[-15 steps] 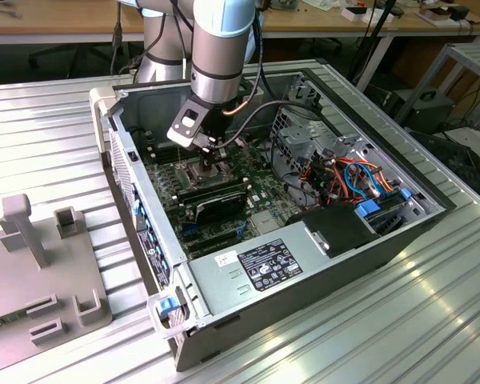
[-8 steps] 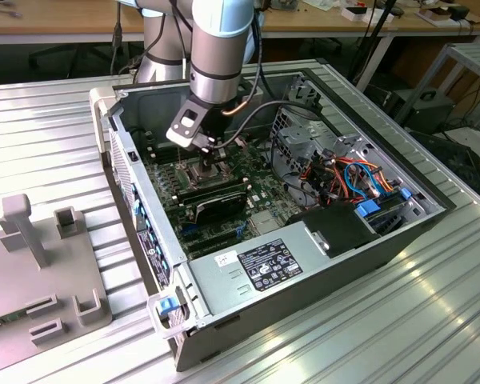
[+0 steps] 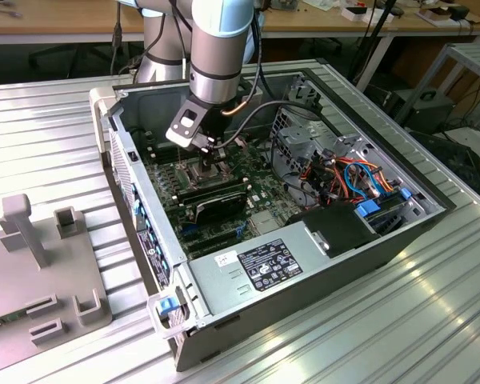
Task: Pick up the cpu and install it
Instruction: 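Place the cpu into insertion slot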
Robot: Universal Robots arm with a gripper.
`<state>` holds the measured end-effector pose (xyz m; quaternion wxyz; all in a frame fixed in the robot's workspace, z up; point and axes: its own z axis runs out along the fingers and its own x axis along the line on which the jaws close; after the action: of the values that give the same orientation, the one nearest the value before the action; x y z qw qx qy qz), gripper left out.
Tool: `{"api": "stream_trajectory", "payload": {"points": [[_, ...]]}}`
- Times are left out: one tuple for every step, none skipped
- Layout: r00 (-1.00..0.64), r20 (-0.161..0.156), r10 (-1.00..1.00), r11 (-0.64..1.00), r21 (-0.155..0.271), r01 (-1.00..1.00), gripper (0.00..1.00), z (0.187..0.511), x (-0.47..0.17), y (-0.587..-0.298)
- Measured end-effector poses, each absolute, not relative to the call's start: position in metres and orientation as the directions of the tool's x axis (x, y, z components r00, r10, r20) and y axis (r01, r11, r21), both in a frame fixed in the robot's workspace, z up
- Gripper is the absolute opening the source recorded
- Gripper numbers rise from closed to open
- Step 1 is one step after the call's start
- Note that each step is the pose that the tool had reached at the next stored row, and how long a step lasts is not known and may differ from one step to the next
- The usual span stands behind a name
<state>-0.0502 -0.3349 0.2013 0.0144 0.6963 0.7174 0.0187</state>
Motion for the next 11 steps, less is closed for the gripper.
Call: {"api": "stream_trajectory", "payload": {"points": [[-0.030, 0.005, 1.000, 0.030, 0.047, 0.998, 0.11, 0.2014, -0.0502, -0.3348], [-0.030, 0.005, 1.000, 0.030, 0.047, 0.998, 0.11, 0.2015, -0.0502, -0.3346], [-0.030, 0.005, 1.000, 0.030, 0.047, 0.998, 0.11, 0.2016, -0.0503, -0.3345], [-0.030, 0.005, 1.000, 0.030, 0.046, 0.998, 0.11, 0.2016, -0.0504, -0.3345], [-0.030, 0.005, 1.000, 0.030, 0.046, 0.998, 0.11, 0.2016, -0.0504, -0.3346], [-0.030, 0.005, 1.000, 0.030, 0.046, 0.998, 0.11, 0.2014, -0.0502, -0.3349], [-0.030, 0.006, 1.000, 0.030, 0.047, 0.998, 0.11, 0.2013, -0.0502, -0.3356], [-0.030, 0.006, 1.000, 0.030, 0.047, 0.998, 0.11, 0.2011, -0.0500, -0.3371], [-0.030, 0.005, 1.000, 0.030, 0.047, 0.998, 0.11, 0.2014, -0.0500, -0.3372], [-0.030, 0.006, 1.000, 0.030, 0.047, 0.998, 0.11, 0.2022, -0.0500, -0.3373], [-0.030, 0.006, 1.000, 0.030, 0.047, 0.998, 0.11, 0.2034, -0.0500, -0.3373]]}}
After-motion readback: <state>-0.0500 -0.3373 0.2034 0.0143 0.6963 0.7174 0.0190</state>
